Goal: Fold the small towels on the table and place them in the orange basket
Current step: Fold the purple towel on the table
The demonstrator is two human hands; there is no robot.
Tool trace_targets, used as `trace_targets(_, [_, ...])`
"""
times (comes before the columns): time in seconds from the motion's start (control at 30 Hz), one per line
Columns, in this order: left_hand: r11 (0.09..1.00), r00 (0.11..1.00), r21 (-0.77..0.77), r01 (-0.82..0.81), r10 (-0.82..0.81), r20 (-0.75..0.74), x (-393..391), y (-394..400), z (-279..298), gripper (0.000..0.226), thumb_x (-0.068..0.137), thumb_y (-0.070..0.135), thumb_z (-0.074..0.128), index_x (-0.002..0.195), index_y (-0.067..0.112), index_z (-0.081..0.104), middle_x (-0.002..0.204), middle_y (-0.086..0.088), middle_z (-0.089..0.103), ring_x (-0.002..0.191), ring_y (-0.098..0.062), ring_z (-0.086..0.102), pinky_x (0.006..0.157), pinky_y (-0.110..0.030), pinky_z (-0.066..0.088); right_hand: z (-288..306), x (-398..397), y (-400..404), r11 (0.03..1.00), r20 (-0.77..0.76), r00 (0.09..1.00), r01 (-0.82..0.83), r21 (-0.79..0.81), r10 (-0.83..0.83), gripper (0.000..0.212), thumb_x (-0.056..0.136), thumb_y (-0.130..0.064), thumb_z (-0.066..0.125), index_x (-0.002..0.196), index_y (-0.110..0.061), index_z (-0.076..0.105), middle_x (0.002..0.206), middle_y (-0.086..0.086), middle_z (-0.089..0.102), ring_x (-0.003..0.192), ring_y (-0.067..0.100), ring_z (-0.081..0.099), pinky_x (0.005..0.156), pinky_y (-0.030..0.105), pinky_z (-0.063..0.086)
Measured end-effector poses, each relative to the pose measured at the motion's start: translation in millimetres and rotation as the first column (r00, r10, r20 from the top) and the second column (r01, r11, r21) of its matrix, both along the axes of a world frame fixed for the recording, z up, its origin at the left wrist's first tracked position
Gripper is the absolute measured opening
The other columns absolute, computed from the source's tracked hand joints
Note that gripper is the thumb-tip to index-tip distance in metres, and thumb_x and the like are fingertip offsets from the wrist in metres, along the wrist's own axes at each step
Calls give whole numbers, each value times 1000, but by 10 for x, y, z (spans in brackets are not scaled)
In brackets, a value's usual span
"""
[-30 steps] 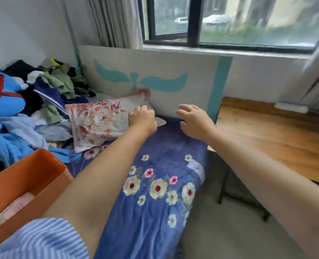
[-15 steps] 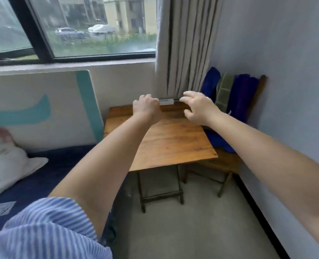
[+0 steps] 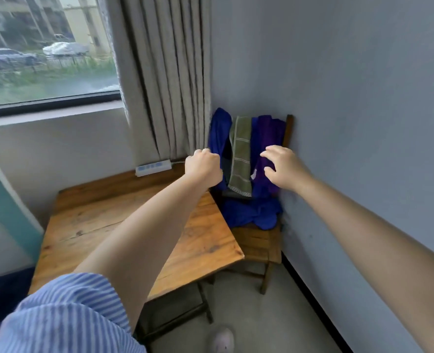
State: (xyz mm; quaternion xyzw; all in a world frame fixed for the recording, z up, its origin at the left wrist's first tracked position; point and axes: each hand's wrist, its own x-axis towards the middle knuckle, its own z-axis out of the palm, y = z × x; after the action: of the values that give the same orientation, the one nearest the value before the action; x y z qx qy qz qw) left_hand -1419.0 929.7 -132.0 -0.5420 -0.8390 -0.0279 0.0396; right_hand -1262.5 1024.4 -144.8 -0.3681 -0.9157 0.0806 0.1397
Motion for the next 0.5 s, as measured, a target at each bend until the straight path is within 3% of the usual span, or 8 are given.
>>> trace_targets(0.13, [999,998,-11,49,-48,35,-257,774,-49,28,91,15,45,114,5,58,122,-12,51,116,-29,45,88,-37,41,-36,-126,692,996,-28,996,85,-17,-85,39,91,-8,46,129,-5,50,138,11,48,127,27,42,103,33,35])
trace_targets(0.3, [993,991,-28,112,-110,73,-632,1757,-29,27,93,15,44,114,5,57,120,-12,51,114,-29,46,85,-36,42,-26,-384,1591,975,-29,977,207,-83,-210,36,92,-11,45,127,-5,52,134,12,52,124,27,46,100,33,37])
trace_targets(0.5, [993,973,0,117,-115,201,-873,2653,-168,19,91,9,40,91,5,58,89,-6,49,80,-22,47,53,-27,33,-141,-586,2411,960,-20,965,258,-107,-261,32,91,-10,46,121,-4,58,126,13,59,115,29,53,93,32,43])
